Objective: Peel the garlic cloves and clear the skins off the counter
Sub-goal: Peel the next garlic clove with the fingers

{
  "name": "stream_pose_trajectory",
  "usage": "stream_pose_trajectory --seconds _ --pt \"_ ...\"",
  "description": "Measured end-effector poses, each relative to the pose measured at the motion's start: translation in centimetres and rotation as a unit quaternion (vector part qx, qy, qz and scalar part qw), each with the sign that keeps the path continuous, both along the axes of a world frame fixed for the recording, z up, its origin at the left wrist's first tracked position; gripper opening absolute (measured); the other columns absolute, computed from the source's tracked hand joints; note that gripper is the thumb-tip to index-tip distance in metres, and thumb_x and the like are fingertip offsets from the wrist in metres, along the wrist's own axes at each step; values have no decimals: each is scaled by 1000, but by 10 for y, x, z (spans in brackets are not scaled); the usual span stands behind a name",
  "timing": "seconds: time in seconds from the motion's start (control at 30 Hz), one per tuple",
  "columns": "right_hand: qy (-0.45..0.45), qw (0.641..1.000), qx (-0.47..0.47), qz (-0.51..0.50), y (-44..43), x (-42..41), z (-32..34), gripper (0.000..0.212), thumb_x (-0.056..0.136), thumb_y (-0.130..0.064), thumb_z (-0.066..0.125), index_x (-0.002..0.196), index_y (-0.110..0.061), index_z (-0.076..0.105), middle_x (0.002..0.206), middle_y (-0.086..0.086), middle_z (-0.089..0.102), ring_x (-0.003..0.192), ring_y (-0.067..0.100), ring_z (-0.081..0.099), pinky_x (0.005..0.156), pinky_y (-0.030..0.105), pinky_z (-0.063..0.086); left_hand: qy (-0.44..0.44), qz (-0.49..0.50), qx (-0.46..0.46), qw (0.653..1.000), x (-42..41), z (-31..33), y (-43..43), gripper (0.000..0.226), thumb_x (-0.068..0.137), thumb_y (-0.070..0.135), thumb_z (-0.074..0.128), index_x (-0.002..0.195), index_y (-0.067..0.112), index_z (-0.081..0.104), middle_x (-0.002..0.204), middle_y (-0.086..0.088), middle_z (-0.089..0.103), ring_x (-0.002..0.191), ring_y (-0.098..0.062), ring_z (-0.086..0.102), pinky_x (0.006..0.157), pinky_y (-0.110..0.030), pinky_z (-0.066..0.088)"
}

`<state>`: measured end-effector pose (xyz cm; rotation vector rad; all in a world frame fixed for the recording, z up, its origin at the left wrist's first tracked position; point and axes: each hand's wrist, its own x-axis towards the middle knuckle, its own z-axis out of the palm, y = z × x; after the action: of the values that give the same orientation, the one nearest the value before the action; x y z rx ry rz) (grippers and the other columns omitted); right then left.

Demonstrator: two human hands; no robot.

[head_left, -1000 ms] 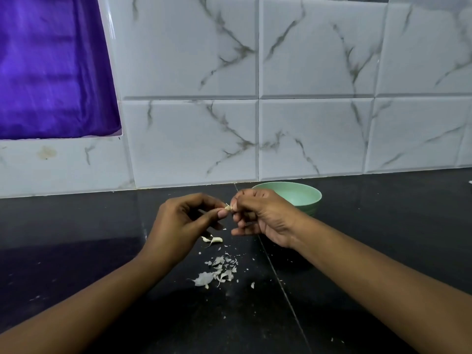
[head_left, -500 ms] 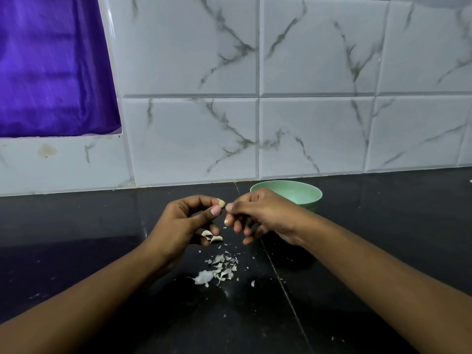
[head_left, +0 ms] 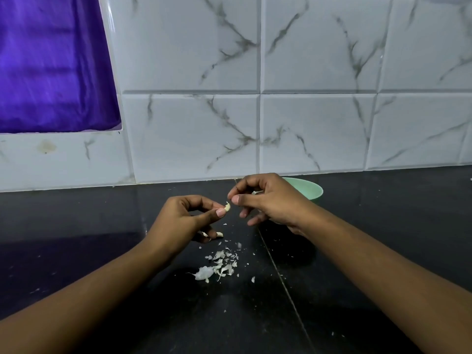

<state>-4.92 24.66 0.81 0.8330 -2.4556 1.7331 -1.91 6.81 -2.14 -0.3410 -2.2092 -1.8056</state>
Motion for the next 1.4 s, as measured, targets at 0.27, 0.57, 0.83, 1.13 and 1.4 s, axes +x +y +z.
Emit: stream_pose_trajectory --seconds 0.27,0.57,0.83,1.13,1.4 --pt "61 994 95 11 2 2 5 4 83 -8 71 83 -12 71 70 2 71 72 15 71 61 22 55 19 17 -20 999 3 0 2 9 74 14 76 76 8 71 69 -2 69 57 -22 69 54 -28 56" --pt "-88 996 -23 0 -5 6 -4 14 82 0 66 70 -6 65 63 8 69 54 13 67 52 19 53 166 70 -174 968 10 0 3 8 73 18 80 72 22 74 63 8 72 56 -6 69 55 -13 49" --pt "-116 991 -70 3 -6 6 -4 12 86 -2 63 75 -6 63 60 6 68 52 10 66 50 18 54 184 67 -164 967 13 4 2 4 74 16 78 77 17 75 62 7 71 57 -4 69 56 -12 49" --pt "-36 997 62 8 3 8 7 5 84 -5 68 81 -7 69 72 7 72 64 13 69 56 17 53 158 90 -155 971 8 2 -1 9 75 15 79 73 21 72 64 8 72 58 -8 70 58 -18 54" --pt "115 982 138 -57 -6 11 1 7 82 -6 68 77 -11 70 64 4 70 58 9 68 55 16 51 132 79 -115 981 9 3 0 9 74 10 79 72 15 72 62 0 72 60 -12 71 60 -22 57"
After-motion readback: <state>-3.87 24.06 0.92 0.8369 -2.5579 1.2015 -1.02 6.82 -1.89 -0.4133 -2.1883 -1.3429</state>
